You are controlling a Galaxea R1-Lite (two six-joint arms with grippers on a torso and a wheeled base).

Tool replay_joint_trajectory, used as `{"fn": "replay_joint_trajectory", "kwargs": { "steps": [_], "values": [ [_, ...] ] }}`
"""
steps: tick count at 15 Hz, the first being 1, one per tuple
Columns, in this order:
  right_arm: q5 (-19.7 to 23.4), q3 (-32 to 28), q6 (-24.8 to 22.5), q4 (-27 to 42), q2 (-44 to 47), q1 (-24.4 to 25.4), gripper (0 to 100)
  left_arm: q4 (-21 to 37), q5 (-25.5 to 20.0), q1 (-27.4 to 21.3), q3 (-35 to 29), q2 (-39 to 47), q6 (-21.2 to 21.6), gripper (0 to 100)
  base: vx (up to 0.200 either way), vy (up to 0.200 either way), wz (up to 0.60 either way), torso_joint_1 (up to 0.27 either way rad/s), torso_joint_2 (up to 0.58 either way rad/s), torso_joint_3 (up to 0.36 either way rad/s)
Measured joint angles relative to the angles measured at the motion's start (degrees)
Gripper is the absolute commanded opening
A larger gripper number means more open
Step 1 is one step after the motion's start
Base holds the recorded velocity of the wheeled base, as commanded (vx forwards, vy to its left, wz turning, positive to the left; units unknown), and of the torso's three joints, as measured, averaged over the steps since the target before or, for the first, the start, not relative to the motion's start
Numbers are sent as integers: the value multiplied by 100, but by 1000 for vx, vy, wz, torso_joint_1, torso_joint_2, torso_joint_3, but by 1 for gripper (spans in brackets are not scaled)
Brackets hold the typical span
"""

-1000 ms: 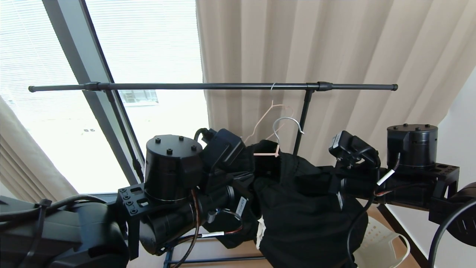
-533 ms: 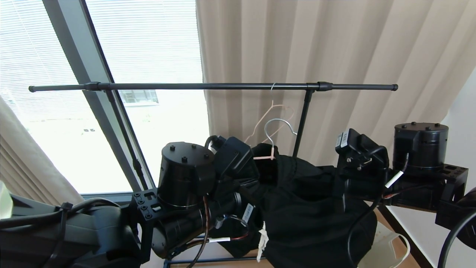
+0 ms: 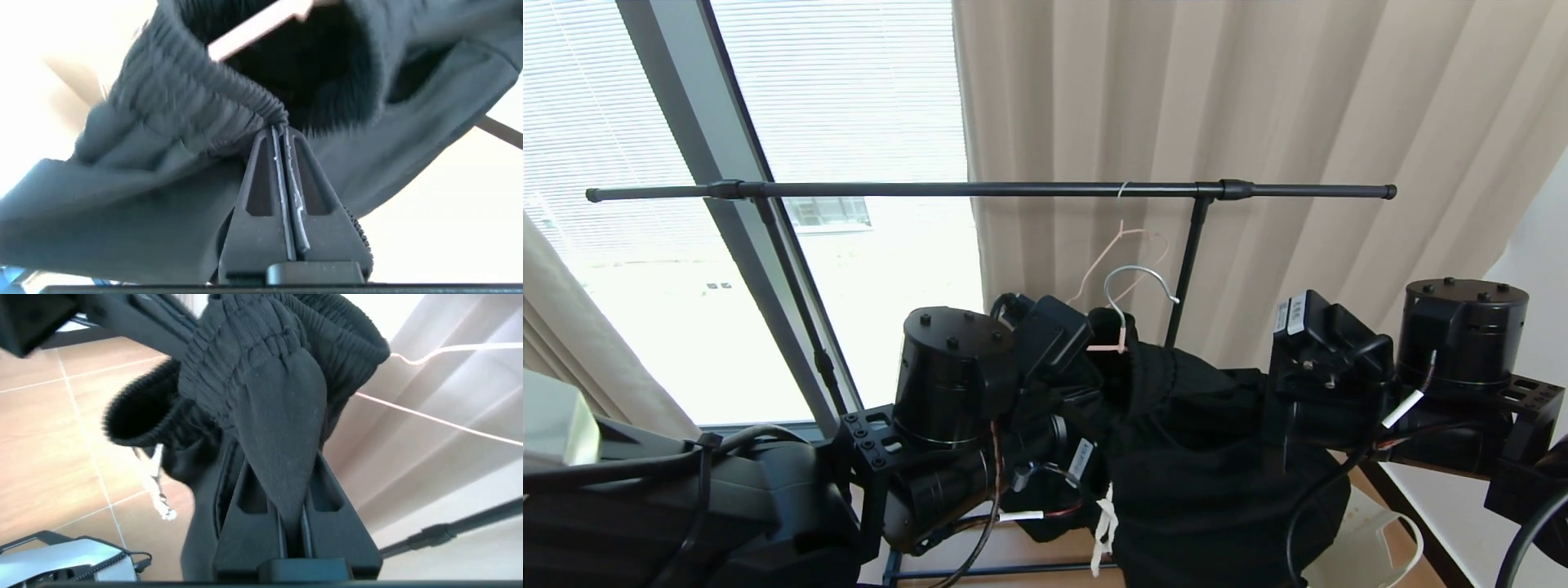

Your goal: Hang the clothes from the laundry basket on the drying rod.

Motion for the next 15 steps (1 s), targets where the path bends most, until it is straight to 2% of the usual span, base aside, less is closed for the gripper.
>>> {"fn": "replay_joint_trajectory", "kwargs": {
  "steps": [4,7,15],
  "values": [
    [139,52,0,-5,-85,0,0,-222,106,-11,-63,149,6,100,0,0,0,0,0,0],
    [143,74,-2,-110,-113,-4,0,-477,394,-6,27,157,2,100,0,0,0,0,0,0],
    [145,-9,12,-117,20,-150,0,-556,433,-249,755,-529,13,100,0,0,0,0,0,0]
  ]
}}
